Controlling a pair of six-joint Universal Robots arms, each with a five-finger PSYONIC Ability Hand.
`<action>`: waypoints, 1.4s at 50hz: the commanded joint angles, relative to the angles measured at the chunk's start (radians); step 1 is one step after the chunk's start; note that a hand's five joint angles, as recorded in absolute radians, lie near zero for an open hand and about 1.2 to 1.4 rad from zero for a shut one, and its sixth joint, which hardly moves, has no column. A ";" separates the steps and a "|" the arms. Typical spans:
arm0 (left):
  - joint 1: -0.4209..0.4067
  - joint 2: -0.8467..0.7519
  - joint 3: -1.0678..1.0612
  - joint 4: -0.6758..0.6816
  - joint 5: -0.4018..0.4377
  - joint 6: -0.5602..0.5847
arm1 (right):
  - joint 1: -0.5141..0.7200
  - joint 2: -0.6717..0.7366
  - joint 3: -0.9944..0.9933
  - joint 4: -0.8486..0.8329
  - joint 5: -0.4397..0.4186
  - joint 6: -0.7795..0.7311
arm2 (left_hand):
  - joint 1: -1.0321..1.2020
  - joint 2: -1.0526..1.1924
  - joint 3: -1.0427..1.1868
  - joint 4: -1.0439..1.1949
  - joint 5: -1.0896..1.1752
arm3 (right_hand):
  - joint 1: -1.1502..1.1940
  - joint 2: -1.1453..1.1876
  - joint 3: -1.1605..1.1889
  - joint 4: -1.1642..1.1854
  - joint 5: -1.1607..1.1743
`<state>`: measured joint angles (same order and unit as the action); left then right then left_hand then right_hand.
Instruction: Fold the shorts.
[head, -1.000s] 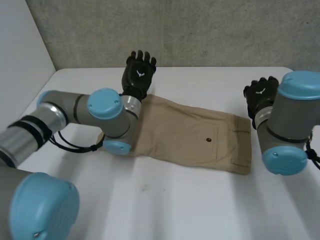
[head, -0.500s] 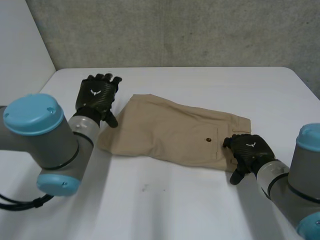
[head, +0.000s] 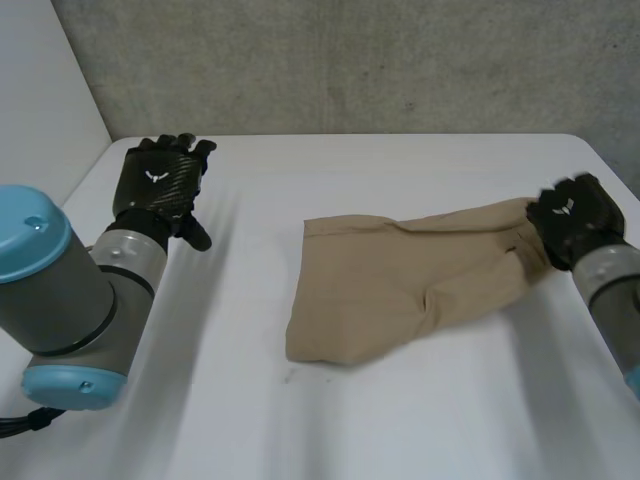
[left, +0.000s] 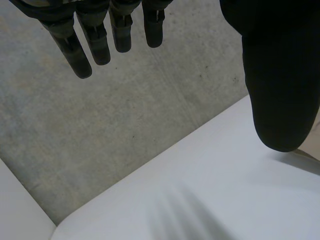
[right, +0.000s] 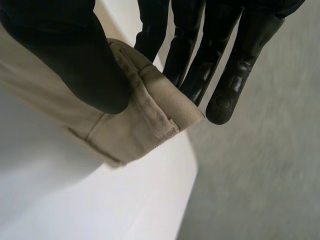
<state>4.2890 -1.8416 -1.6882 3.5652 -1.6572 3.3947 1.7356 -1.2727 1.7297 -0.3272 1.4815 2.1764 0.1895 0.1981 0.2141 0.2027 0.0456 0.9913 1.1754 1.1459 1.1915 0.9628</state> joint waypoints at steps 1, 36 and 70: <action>0.003 0.032 -0.028 0.001 -0.001 0.000 | 0.241 0.016 -0.157 0.069 -0.098 -0.052 | -0.015 -0.024 -0.040 -0.028 -0.046 | 0.405 0.221 0.250 0.205 0.259; -0.276 -0.416 0.574 -0.317 -0.013 -0.086 | 0.246 0.208 -0.475 0.344 -0.239 0.777 | 0.000 -0.008 -0.024 -0.013 -0.030 | -0.817 -1.001 -0.971 -1.017 -0.963; -0.272 -0.636 0.685 -0.572 -0.150 -0.051 | 0.232 0.521 -0.651 0.551 -0.172 0.600 | 0.015 0.007 -0.009 0.002 -0.015 | -0.817 -1.001 -0.971 -1.017 -0.963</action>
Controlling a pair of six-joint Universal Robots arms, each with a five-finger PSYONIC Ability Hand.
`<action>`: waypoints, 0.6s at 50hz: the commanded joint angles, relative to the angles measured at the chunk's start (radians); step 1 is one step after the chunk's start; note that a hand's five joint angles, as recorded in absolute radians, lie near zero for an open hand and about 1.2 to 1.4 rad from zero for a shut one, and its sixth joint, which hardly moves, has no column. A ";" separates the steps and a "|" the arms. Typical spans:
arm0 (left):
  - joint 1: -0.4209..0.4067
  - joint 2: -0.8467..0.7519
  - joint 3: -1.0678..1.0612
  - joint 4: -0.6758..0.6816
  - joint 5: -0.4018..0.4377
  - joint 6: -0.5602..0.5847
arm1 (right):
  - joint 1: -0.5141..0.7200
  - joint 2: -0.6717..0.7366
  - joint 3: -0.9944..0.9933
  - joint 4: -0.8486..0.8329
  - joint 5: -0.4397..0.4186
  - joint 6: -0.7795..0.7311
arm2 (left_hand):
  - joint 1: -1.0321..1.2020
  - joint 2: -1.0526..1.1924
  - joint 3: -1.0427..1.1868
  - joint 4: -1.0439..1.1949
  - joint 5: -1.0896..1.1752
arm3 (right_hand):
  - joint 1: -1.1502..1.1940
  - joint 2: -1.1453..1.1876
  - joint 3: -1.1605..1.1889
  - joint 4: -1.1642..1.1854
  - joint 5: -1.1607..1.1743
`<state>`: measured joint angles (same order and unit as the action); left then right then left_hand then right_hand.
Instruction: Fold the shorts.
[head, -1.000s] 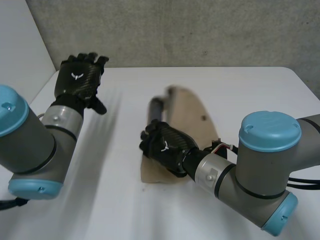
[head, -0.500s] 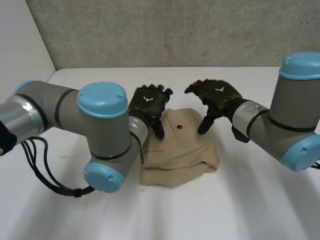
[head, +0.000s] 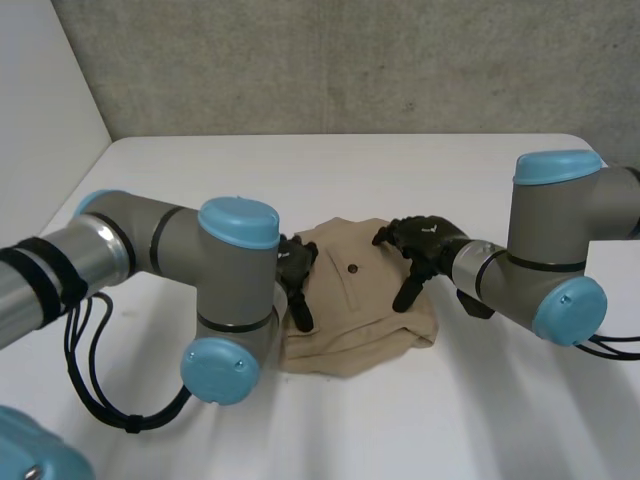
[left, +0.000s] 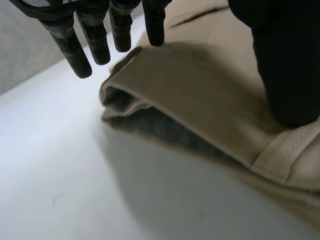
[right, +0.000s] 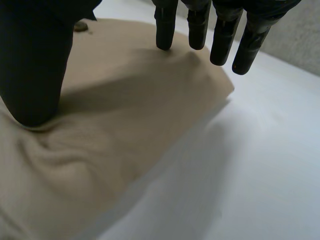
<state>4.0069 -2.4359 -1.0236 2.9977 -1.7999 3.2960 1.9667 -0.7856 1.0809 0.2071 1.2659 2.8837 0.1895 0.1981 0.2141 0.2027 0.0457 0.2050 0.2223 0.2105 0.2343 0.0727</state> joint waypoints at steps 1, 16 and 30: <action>0.012 -0.040 0.020 -0.006 -0.007 0.053 | 0.001 0.037 0.001 0.017 0.056 -0.135 | 0.015 0.007 -0.009 0.002 -0.016 | -0.030 -0.048 -0.036 -0.060 -0.073; 0.017 0.219 -0.023 -0.013 0.020 0.050 | -0.002 -0.223 0.059 -0.067 0.082 -0.040 | -0.005 -0.014 -0.030 -0.019 -0.036 | -0.030 -0.048 -0.036 -0.060 -0.073; 0.234 0.758 -0.191 -0.074 0.036 -0.045 | -0.012 -0.603 0.102 -0.045 0.408 0.091 | -0.015 -0.024 -0.040 -0.028 -0.046 | -0.030 -0.048 -0.036 -0.060 -0.073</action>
<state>4.1412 -1.8219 -1.1317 2.9762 -1.7835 3.3092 1.9554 -1.3187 1.1829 0.0790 1.5850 3.0038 0.1862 0.1981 0.2141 0.2028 0.0402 0.1383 0.2062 0.2104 0.2342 0.0642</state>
